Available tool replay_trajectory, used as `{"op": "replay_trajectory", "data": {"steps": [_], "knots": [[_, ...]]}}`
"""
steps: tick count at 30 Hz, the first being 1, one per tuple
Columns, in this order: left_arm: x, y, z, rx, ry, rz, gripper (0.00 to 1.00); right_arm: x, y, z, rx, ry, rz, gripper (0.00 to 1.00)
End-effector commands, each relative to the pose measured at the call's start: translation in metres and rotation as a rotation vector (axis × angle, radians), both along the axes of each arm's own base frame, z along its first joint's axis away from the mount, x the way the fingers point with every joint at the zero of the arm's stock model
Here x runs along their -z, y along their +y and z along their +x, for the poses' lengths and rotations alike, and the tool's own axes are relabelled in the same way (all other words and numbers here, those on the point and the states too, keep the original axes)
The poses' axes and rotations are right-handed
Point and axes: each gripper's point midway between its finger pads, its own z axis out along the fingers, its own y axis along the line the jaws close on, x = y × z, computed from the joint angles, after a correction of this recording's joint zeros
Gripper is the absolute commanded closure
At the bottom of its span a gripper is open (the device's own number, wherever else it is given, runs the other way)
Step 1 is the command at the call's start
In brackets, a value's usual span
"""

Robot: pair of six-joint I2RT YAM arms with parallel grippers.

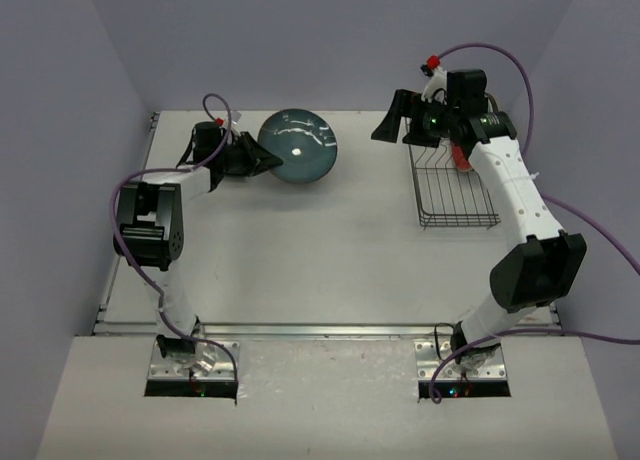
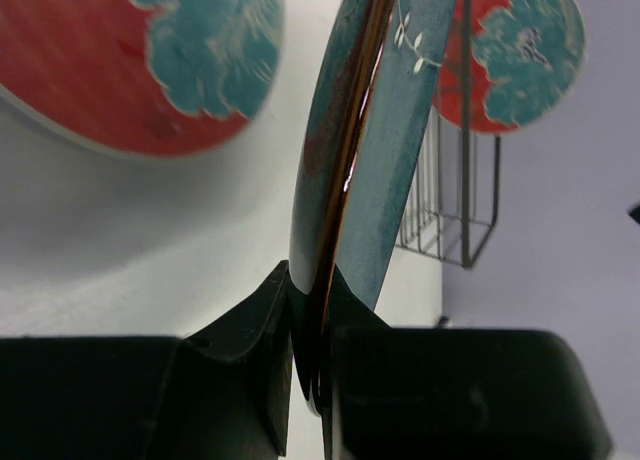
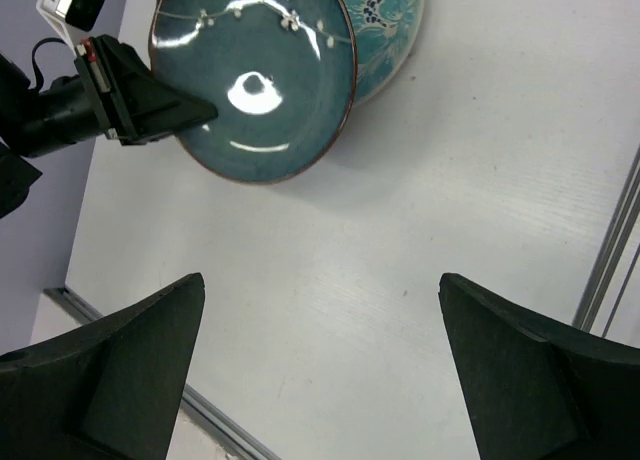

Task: Unload the plates from the dish rack

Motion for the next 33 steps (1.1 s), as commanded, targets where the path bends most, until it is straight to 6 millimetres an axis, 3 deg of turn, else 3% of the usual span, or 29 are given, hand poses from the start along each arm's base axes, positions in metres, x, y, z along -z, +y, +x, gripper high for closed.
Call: {"op": "replay_trajectory", "data": {"steps": [1, 4, 17, 21, 22, 25, 33], "knots": [[-0.051, 0.006, 0.053, -0.045, -0.219, 0.031, 1.00, -0.007, -0.011, -0.002, 0.035, -0.038, -0.038, 0.01], [-0.030, 0.008, 0.072, -0.073, -0.189, 0.034, 1.00, -0.005, -0.011, -0.004, 0.032, -0.032, -0.042, 0.01], [-0.008, 0.016, 0.125, -0.124, -0.201, 0.031, 1.00, -0.007, -0.011, -0.005, 0.015, -0.031, -0.044, 0.01], [0.004, 0.014, 0.126, -0.112, -0.170, 0.033, 0.82, -0.007, -0.011, -0.005, 0.011, -0.035, -0.046, 0.01], [0.008, 0.015, 0.125, -0.114, -0.161, 0.043, 0.68, -0.005, -0.010, -0.005, 0.011, -0.029, -0.047, 0.01], [0.013, 0.017, 0.121, -0.118, -0.145, 0.068, 0.50, -0.005, -0.009, -0.004, 0.010, -0.025, -0.043, 0.01], [-0.003, 0.022, 0.112, -0.141, -0.173, 0.205, 0.31, -0.008, -0.010, -0.004, 0.017, -0.029, -0.041, 0.01]]}}
